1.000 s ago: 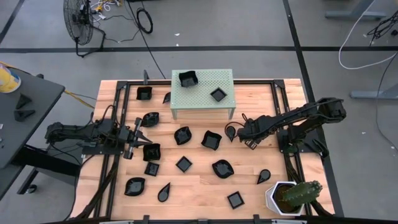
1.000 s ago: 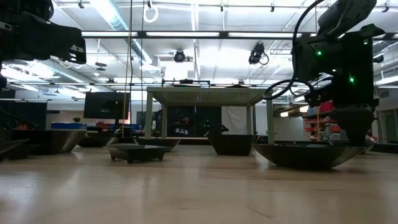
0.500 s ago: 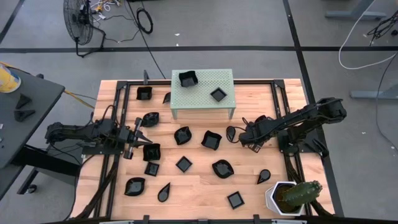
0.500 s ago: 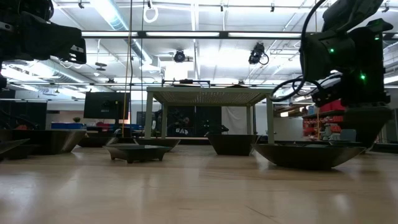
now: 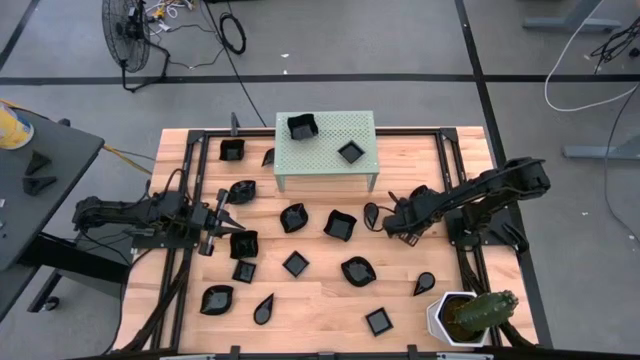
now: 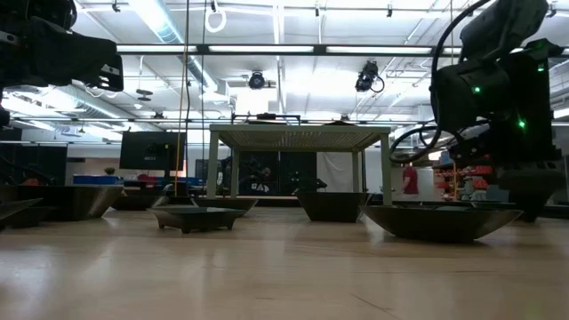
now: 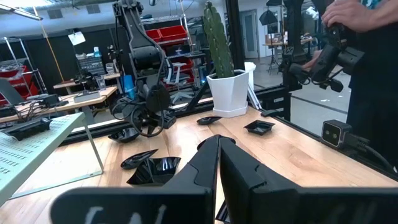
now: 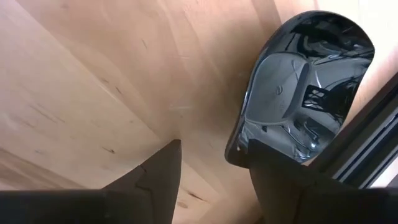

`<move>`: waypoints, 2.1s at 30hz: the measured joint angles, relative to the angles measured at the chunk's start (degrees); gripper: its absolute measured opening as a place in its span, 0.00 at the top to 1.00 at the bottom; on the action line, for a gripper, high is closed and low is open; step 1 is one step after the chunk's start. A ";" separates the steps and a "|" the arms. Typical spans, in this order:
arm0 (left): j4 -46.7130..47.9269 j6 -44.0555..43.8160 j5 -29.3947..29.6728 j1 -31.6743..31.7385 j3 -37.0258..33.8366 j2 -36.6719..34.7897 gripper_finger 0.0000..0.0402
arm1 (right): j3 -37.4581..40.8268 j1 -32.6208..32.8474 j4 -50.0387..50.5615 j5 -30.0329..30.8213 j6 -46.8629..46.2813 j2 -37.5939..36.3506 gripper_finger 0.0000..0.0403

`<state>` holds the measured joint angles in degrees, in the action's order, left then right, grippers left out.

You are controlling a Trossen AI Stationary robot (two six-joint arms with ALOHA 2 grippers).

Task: Pick & Place Mini shaped plates
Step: Put the leaf shaped plate on the shelf

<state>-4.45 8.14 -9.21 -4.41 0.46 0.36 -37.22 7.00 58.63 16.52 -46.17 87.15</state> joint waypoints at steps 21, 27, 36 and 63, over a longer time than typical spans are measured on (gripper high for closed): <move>0.00 0.00 0.00 0.01 -0.01 0.00 0.94 | 0.73 -0.02 -1.25 0.00 -0.29 0.07 0.72; 0.00 0.00 0.00 0.01 0.00 0.00 0.94 | 1.00 -0.10 -0.84 0.63 -0.27 0.22 0.81; 0.00 0.00 0.00 -0.01 0.01 0.00 0.94 | 0.93 -0.08 -0.89 0.84 -0.27 0.22 0.89; 0.00 0.00 -0.01 0.00 0.01 0.00 0.94 | -4.05 -0.06 4.59 0.45 0.15 0.11 0.90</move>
<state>-4.45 8.14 -9.22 -4.42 0.47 0.36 -41.27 6.94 63.22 16.97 -46.02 87.26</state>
